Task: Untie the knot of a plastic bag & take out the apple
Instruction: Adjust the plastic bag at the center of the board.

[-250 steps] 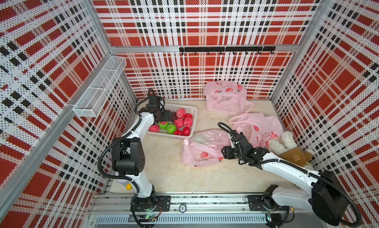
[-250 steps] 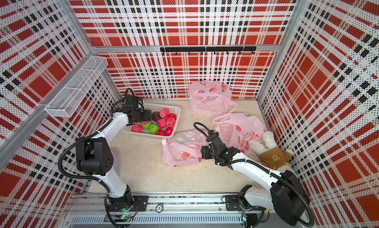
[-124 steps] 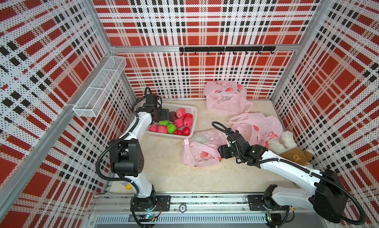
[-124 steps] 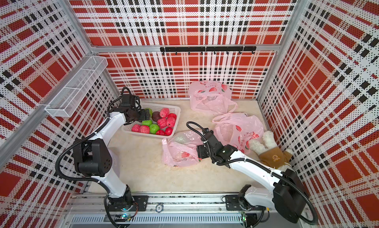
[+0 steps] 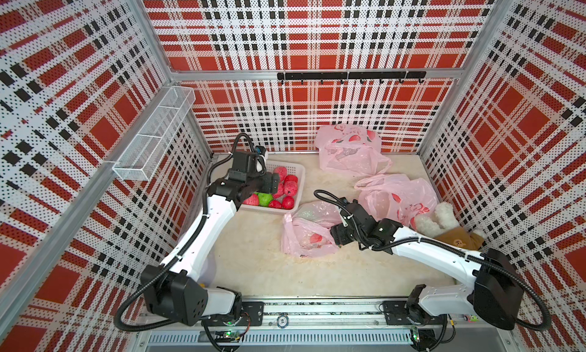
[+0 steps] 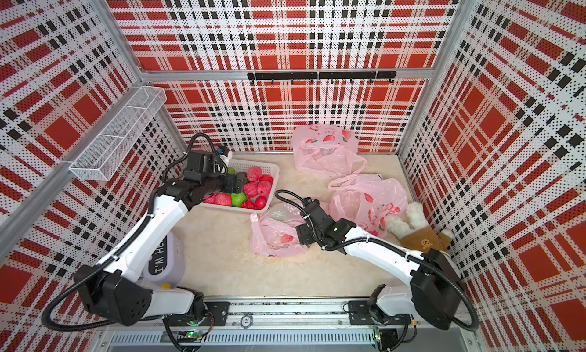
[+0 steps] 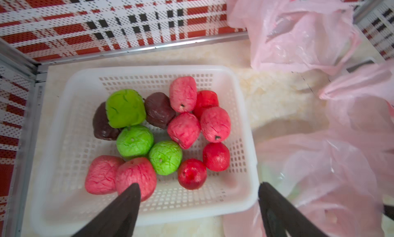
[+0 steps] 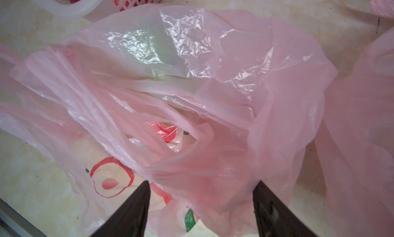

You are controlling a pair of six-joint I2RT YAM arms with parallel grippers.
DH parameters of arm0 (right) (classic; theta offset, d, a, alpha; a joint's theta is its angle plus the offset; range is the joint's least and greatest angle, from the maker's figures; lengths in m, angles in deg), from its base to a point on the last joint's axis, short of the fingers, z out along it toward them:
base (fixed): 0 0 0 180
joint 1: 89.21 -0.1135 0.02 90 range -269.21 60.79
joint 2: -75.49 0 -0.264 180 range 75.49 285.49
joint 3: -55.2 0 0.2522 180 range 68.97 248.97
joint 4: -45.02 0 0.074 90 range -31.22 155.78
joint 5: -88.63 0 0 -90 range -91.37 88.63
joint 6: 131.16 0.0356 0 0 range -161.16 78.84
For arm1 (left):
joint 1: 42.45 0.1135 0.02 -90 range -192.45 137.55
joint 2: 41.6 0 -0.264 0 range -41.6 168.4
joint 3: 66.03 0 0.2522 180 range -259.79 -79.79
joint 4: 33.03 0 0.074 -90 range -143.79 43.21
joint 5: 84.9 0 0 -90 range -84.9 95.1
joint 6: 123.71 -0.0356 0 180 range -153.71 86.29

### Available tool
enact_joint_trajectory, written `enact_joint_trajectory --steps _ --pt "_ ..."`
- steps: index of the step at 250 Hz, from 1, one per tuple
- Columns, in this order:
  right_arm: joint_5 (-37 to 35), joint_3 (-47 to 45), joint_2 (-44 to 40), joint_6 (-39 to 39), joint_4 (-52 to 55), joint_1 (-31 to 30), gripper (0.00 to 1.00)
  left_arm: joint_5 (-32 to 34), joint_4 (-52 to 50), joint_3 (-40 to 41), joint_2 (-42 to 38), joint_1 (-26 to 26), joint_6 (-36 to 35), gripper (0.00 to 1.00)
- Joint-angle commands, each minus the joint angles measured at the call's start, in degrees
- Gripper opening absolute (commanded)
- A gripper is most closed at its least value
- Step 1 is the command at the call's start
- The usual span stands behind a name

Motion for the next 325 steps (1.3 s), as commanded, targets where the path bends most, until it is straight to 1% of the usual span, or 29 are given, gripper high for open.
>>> enact_joint_trajectory --steps 1,31,49,81,105,135,147,158,165,181,188,198,210,236,265,297,325 --pt "-2.10 2.53 2.56 -3.69 0.22 -0.60 0.79 -0.61 -1.27 5.18 -2.61 -4.85 0.48 0.86" --pt "-2.96 4.19 4.84 -5.07 0.76 -0.86 0.82 -4.27 2.11 12.50 -6.93 -9.21 2.72 0.80" --pt "-3.06 4.65 6.03 -5.68 0.52 -1.01 0.87 -4.40 5.91 17.42 -10.33 -12.08 4.05 0.76" --pt "-3.25 4.51 8.61 -6.32 -1.30 -1.13 0.88 -1.64 13.25 25.32 -16.42 -18.42 5.78 0.66" --pt "-4.60 4.95 11.30 -6.90 -2.41 -1.30 0.88 0.44 18.40 29.45 -19.32 -22.80 6.98 0.59" --pt "-5.87 6.24 14.27 -7.74 -3.05 -1.43 0.85 2.88 21.59 31.11 -20.91 -26.61 6.87 0.56" --pt "-5.93 6.32 15.08 -8.09 -3.74 -1.47 0.80 2.75 22.55 31.38 -21.12 -27.14 6.88 0.56" --pt "-5.57 6.28 15.77 -8.45 -4.44 -1.49 0.70 2.62 23.04 31.53 -20.86 -27.53 6.99 0.56" --pt "-5.24 6.34 16.19 -8.76 -4.80 -1.53 0.60 2.51 23.18 31.66 -20.58 -27.69 7.11 0.56" --pt "-4.64 6.71 16.68 -9.20 -4.94 -1.56 0.30 2.42 23.37 32.12 -19.91 -27.88 7.99 0.55" --pt "-4.91 6.71 16.63 -9.27 -4.88 -1.78 0.20 2.12 23.83 32.54 -19.76 -27.90 8.39 0.55" --pt "-5.42 6.60 16.08 -9.21 -5.07 -2.05 0.10 1.86 24.91 33.47 -19.76 -28.22 8.98 0.54" --pt "-6.25 6.25 14.94 -8.73 -5.21 -2.19 0.00 1.93 26.65 34.97 -19.96 -28.83 9.92 0.53" --pt "-7.85 4.34 11.25 -6.92 -6.61 -2.33 0.00 2.75 30.56 38.24 -20.18 -30.75 11.48 0.52" --pt "-7.53 1.00 6.03 -4.65 -10.06 -2.46 0.00 4.33 33.43 40.47 -20.09 -33.02 12.32 0.52" --pt "-8.15 -2.48 0.47 -0.73 -12.34 -3.69 0.00 4.31 34.70 41.10 -18.86 -33.70 12.75 0.52" --pt "-10.43 -4.74 -4.19 2.49 -13.29 -5.83 0.00 4.17 36.74 41.64 -16.95 -34.42 13.57 0.52"
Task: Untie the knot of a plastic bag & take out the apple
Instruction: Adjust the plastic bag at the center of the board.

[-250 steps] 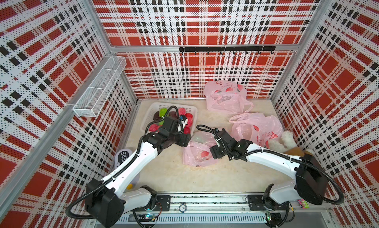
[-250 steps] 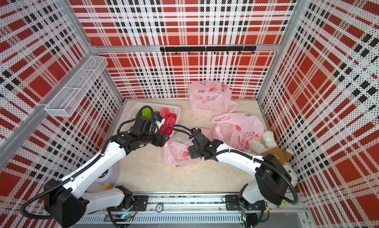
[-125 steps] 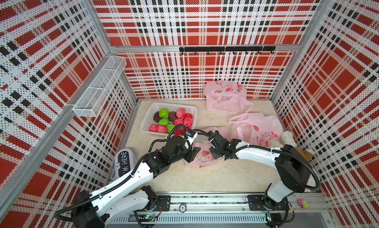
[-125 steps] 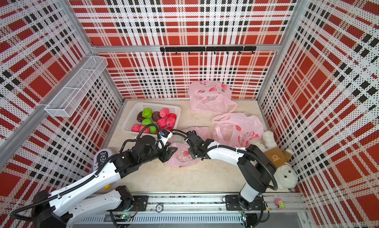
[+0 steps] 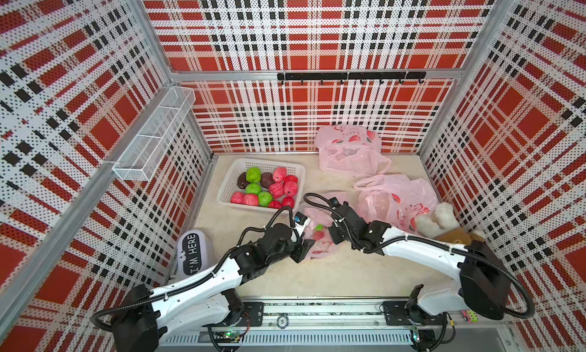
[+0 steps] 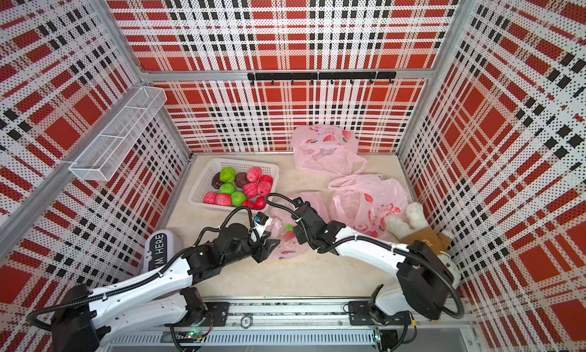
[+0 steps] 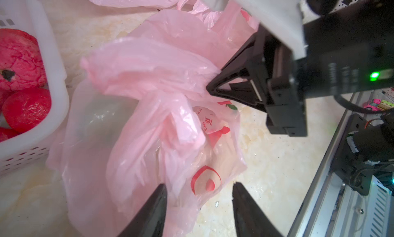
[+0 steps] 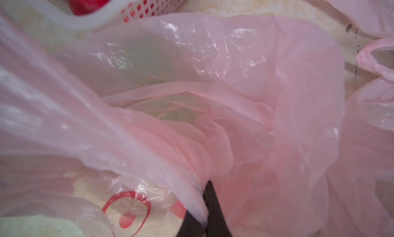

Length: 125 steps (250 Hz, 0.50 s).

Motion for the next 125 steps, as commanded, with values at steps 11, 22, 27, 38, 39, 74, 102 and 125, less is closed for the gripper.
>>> enact_joint_trajectory --steps 11,22,27,38,39,74,102,125 --pt "-3.89 -2.75 -5.39 6.14 -4.11 -3.00 0.00 0.82 5.67 0.72 2.81 -1.22 2.08 0.52" --pt "-4.52 -3.14 -6.60 7.20 -4.11 -3.64 0.00 0.87 6.34 0.31 4.17 -2.05 2.17 0.52" --pt "-4.50 -3.20 -7.07 7.35 -4.07 -3.77 0.00 0.99 6.66 0.06 4.86 -2.57 2.24 0.52" --pt "-4.72 -3.26 -8.08 9.56 -3.69 -4.03 0.02 1.84 6.99 -0.53 6.60 -3.84 2.10 0.52" --pt "-4.72 -3.24 -8.15 9.75 -3.64 -4.04 0.03 1.92 6.99 -0.59 6.77 -3.97 2.09 0.52" --pt "-8.12 -3.22 -13.47 11.54 -2.54 -4.13 0.58 4.67 7.31 -1.08 11.81 -4.65 3.77 0.56" --pt "-9.67 -0.85 -16.97 10.13 -1.09 -2.26 0.78 5.40 7.69 -0.76 15.14 -3.94 4.62 0.60" --pt "-2.78 4.78 -14.67 9.19 3.26 3.65 0.81 5.36 8.16 -0.57 17.84 -3.41 4.66 0.62"
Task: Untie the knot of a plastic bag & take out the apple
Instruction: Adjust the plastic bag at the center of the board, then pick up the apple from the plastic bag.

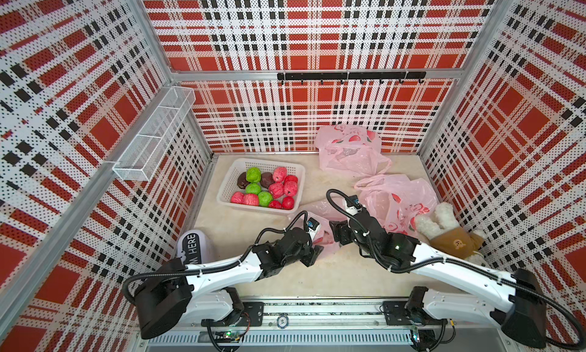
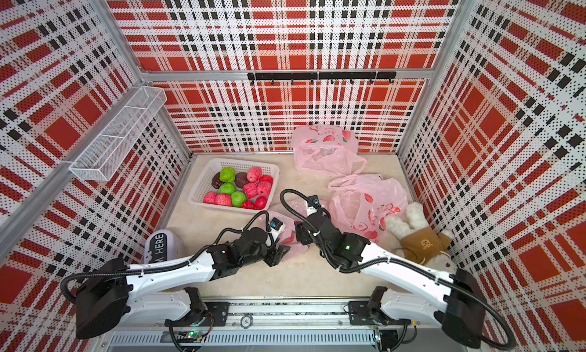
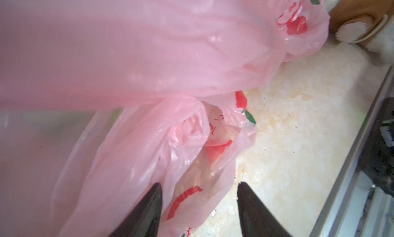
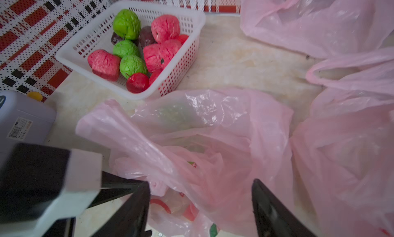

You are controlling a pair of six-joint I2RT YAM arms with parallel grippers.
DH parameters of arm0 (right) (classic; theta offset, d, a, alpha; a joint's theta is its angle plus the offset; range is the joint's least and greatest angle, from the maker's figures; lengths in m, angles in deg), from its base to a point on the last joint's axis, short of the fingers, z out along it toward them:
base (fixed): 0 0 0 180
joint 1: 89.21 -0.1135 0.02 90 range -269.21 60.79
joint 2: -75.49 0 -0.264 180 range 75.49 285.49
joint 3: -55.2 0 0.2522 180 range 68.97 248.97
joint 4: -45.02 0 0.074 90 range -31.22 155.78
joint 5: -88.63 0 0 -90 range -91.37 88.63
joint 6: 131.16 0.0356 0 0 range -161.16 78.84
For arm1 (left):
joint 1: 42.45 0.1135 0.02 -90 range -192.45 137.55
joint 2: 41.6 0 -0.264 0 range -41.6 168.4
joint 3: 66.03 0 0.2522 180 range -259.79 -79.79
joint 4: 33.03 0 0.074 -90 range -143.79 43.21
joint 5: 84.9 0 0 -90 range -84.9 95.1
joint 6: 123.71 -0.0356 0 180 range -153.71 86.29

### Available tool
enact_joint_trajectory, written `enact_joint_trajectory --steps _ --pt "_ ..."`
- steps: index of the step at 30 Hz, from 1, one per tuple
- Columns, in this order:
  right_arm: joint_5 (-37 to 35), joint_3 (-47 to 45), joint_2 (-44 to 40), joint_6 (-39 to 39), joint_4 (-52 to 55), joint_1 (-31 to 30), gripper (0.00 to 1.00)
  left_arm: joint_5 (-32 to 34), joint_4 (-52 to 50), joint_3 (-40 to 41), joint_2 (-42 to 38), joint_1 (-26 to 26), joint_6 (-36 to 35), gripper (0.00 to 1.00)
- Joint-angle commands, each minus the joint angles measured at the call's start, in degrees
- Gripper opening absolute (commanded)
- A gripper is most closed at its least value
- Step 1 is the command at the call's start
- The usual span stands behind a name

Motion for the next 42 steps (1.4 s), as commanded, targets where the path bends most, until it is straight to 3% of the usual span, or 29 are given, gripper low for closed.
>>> enact_joint_trajectory --steps 1,6,13,16,21,23,27,29,36,42 --pt "3.80 6.46 1.35 -0.19 2.76 5.90 0.81 1.65 2.31 -0.35 2.70 0.80 1.61 0.62" --pt "17.19 17.97 15.60 -7.33 9.93 14.08 0.84 0.41 5.79 1.28 5.09 2.29 2.58 0.62" --pt "28.29 37.93 41.67 -16.42 20.25 15.13 0.82 -0.39 7.68 4.89 3.30 3.92 3.63 0.62" --pt "31.26 41.09 47.97 -16.03 20.37 15.10 0.82 -0.34 7.94 6.54 2.07 4.18 4.33 0.62" --pt "31.70 39.88 51.67 -15.23 18.50 14.81 0.83 -0.18 8.18 8.88 0.12 4.52 5.11 0.62" --pt "33.23 39.19 52.26 -15.14 18.72 14.69 0.70 -0.33 8.17 9.20 -0.29 4.94 4.85 0.62" --pt "33.90 33.81 47.70 -14.49 13.71 14.09 0.16 -0.51 7.96 9.16 -1.55 6.07 4.47 0.62" --pt "34.20 31.16 44.15 -13.96 10.89 13.98 0.01 -0.52 7.96 9.27 -2.31 6.46 4.33 0.62" --pt "32.61 23.66 30.90 -11.22 4.93 12.15 0.00 -0.35 5.70 10.03 -5.30 6.58 3.41 0.64" --pt "32.23 14.95 24.36 -7.65 -3.65 11.85 0.00 -0.10 4.89 11.57 -8.10 5.85 2.62 0.69"
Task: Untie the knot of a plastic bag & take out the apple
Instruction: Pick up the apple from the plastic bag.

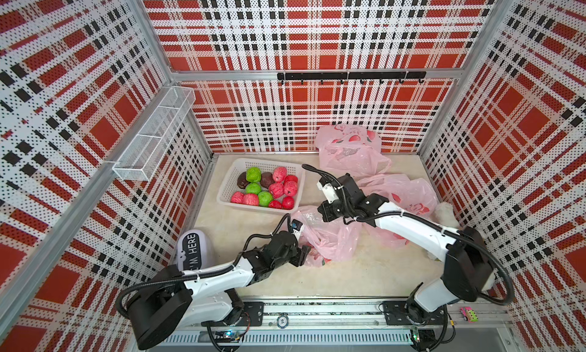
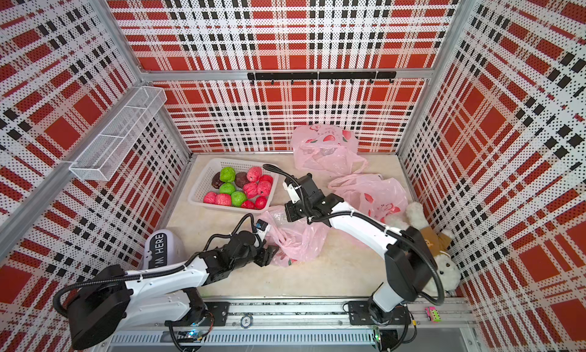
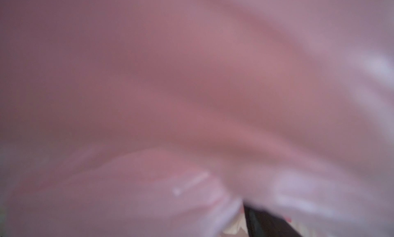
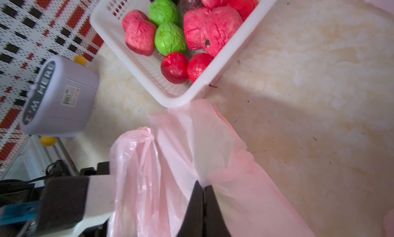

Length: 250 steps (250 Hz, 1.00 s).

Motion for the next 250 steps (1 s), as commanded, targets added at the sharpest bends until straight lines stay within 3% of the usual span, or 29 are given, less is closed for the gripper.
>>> enact_joint_trajectory --steps 1,83,119,173,250 --pt "-0.84 -4.74 -0.67 2.46 -7.45 0.11 0.00 0.55 -0.55 0.71 -1.72 -0.83 -0.94 0.71" --pt "1.12 -8.93 6.71 2.83 -11.02 1.22 0.00 1.99 1.12 -1.61 2.16 -2.26 -5.10 0.85" --pt "6.06 -6.92 13.04 0.95 -12.34 1.35 0.00 -0.57 5.87 -1.97 6.03 -0.36 -4.57 0.92" --pt "12.18 -5.86 19.07 1.03 -15.34 1.35 0.00 -2.19 13.51 -3.94 12.72 2.49 -4.80 0.94" --pt "17.06 -6.60 18.88 -3.06 -14.87 1.35 0.00 -7.48 20.31 -10.19 23.64 5.44 -5.61 0.91"
